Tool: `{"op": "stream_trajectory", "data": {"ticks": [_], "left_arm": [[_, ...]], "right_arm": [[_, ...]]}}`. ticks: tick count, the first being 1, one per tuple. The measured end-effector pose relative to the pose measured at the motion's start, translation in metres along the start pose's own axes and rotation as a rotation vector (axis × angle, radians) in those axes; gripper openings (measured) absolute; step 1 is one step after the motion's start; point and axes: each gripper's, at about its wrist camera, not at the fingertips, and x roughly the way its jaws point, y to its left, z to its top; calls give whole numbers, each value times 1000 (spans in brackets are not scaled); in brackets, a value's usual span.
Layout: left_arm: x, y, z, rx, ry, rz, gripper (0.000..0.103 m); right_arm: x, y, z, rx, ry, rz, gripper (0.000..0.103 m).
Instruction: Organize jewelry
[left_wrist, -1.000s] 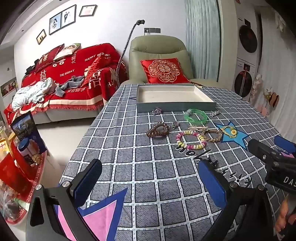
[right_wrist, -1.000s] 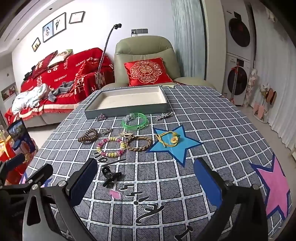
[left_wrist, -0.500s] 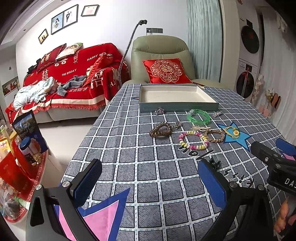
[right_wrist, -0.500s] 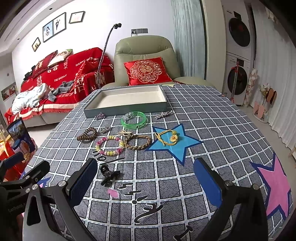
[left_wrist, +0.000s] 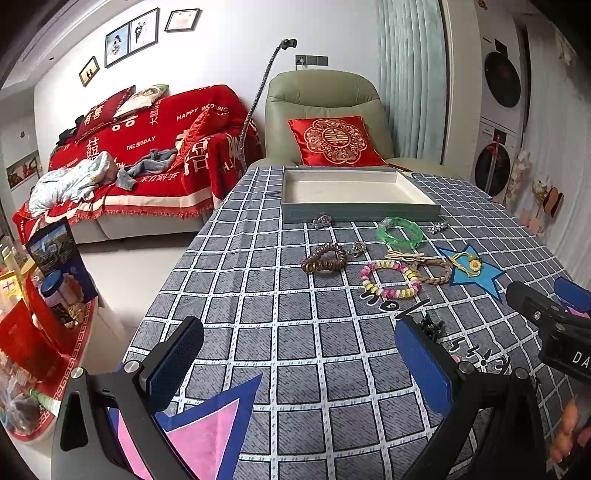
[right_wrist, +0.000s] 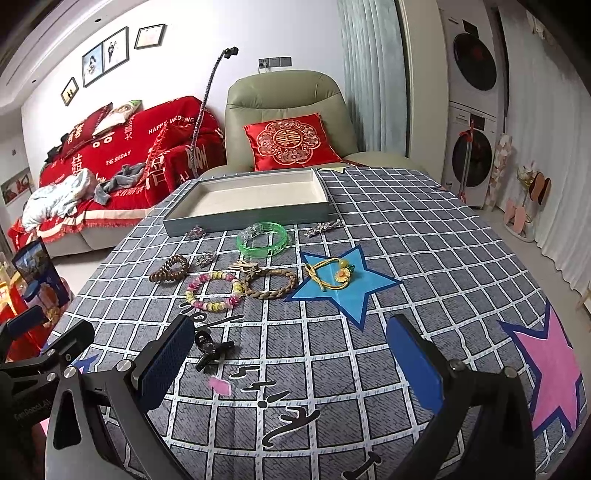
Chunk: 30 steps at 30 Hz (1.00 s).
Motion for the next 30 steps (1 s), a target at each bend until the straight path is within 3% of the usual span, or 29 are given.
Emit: {"op": "stream_trajectory", "data": {"ticks": [30], "left_arm": [[0,1,0,-5,9,2,103]], "right_arm": [[-3,0,1,13,-8,3,103]]}}
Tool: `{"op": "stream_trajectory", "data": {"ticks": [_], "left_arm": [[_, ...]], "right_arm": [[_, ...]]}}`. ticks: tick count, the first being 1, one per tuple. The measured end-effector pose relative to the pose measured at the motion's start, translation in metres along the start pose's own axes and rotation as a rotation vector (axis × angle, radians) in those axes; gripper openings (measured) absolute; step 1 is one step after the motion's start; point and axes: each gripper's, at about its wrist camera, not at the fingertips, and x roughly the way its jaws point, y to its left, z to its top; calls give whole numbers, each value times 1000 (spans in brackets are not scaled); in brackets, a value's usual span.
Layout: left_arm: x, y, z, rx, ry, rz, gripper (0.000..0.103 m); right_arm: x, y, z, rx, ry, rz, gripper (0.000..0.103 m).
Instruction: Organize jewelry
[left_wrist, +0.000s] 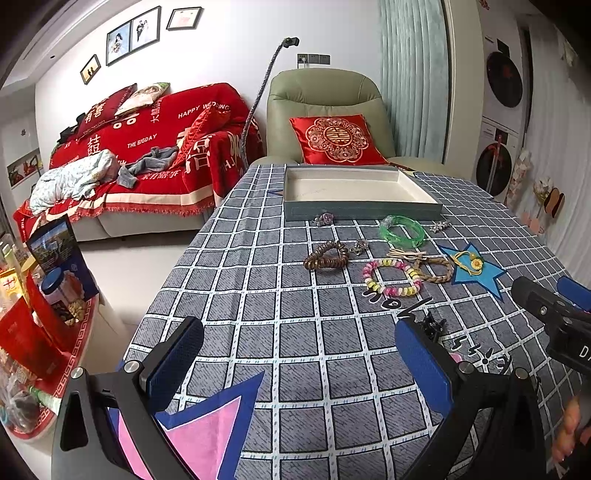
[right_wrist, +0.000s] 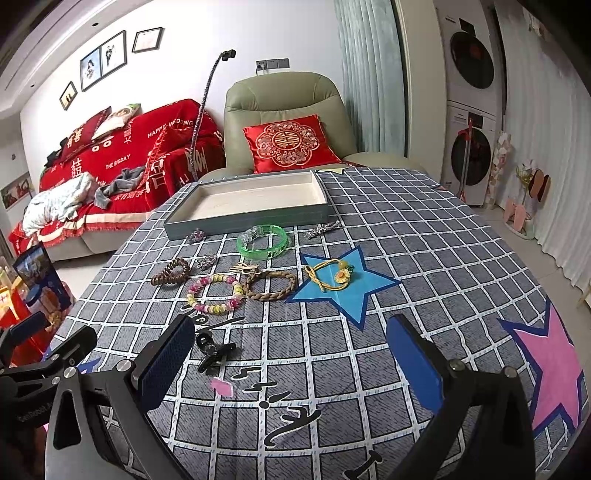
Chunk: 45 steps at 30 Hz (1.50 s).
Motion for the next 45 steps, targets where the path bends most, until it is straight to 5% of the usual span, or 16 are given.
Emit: {"op": "stream_trajectory", "data": {"ticks": [45], "left_arm": [[0,0,-1,-2,5,0,103]], "right_arm": [[1,4,-4,8,10,11,103]]}}
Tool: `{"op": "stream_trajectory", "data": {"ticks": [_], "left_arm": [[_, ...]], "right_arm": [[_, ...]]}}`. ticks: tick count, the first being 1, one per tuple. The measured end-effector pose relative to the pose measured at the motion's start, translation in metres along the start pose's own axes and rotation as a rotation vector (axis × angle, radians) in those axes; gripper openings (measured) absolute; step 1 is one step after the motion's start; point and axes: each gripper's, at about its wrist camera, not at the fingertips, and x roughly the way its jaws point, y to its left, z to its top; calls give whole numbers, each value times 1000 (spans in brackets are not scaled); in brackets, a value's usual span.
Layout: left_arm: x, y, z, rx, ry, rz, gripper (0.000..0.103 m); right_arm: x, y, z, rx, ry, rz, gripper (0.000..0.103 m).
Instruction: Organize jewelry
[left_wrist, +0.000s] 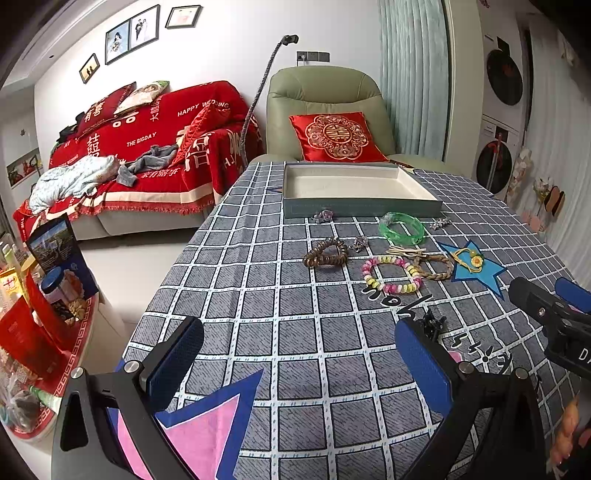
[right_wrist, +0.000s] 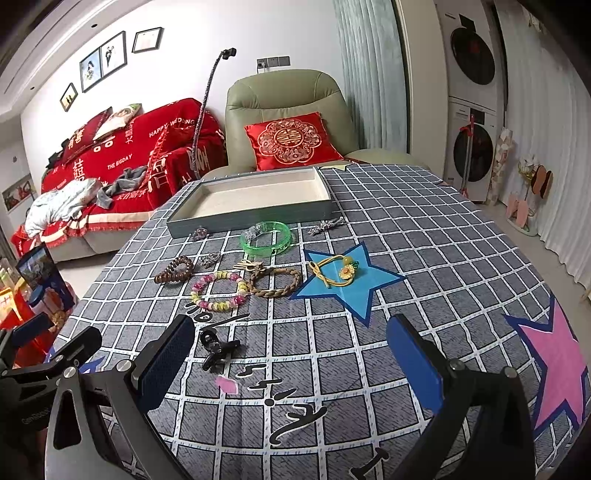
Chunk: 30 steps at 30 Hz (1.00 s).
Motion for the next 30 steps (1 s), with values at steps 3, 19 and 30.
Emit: {"op": "stream_trajectory", "data": {"ticks": [3,19,30], "left_arm": [[0,0,-1,-1,2,0,103],[0,-5,-3,9,9,-3,103],[-7,-4,1,7,21,13,103]], "right_arm": [[0,0,0,2,1,2,103],[3,0,-3,10,11,15,103],[-2,-8,-1,33,21,32,103]]}}
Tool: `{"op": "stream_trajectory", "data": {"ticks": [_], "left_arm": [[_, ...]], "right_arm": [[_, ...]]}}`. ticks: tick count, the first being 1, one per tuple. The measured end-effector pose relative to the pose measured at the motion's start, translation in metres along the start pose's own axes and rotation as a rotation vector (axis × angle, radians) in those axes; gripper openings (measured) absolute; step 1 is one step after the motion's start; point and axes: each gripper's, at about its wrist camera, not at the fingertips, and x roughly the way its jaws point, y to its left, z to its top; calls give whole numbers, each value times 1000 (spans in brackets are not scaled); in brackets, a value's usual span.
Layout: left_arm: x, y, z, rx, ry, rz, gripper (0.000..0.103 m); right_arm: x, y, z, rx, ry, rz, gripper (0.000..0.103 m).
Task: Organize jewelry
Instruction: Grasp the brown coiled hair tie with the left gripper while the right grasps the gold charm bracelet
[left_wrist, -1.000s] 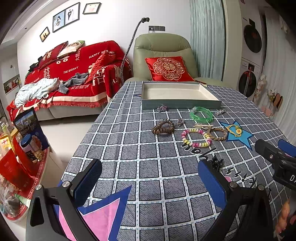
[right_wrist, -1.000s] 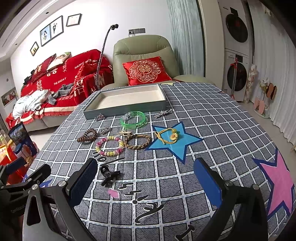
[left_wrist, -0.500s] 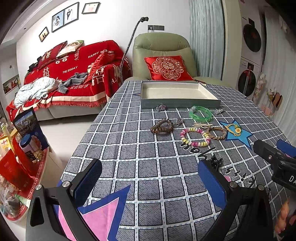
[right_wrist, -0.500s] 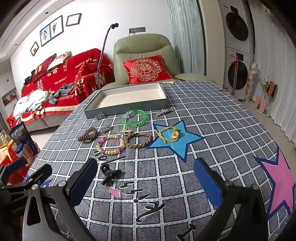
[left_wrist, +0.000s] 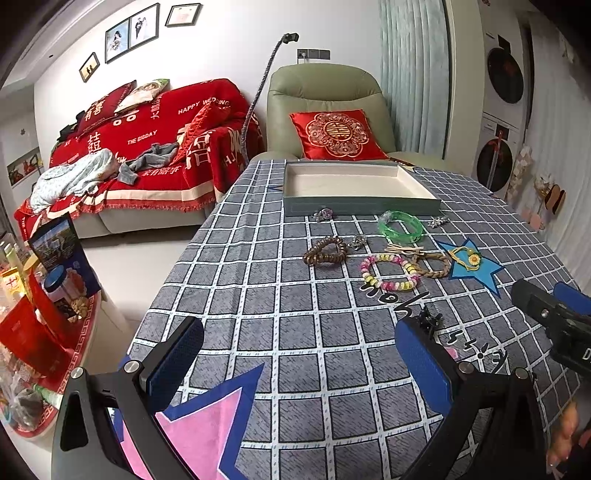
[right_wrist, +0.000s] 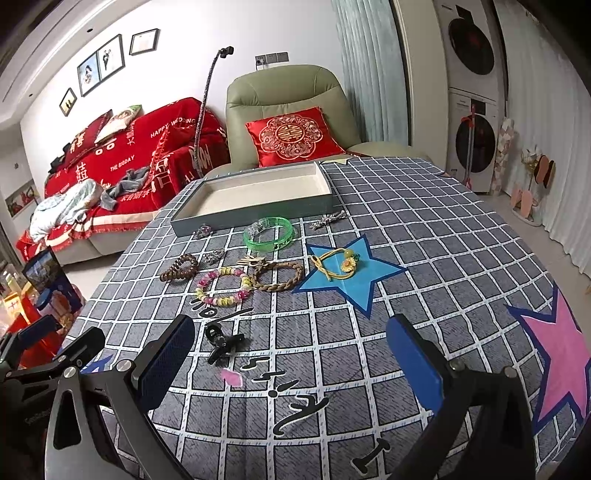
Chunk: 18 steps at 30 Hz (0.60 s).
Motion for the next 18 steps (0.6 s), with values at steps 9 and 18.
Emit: {"op": "stream_trajectory", "data": {"ticks": [9,18], "left_arm": [[22,5,20,40,100,-110,103],[107,1,56,118,238,-148,103]], "right_arm": [[5,-15,10,35,92,-30,103],[60,-47,41,34,248,-95,103]]}}
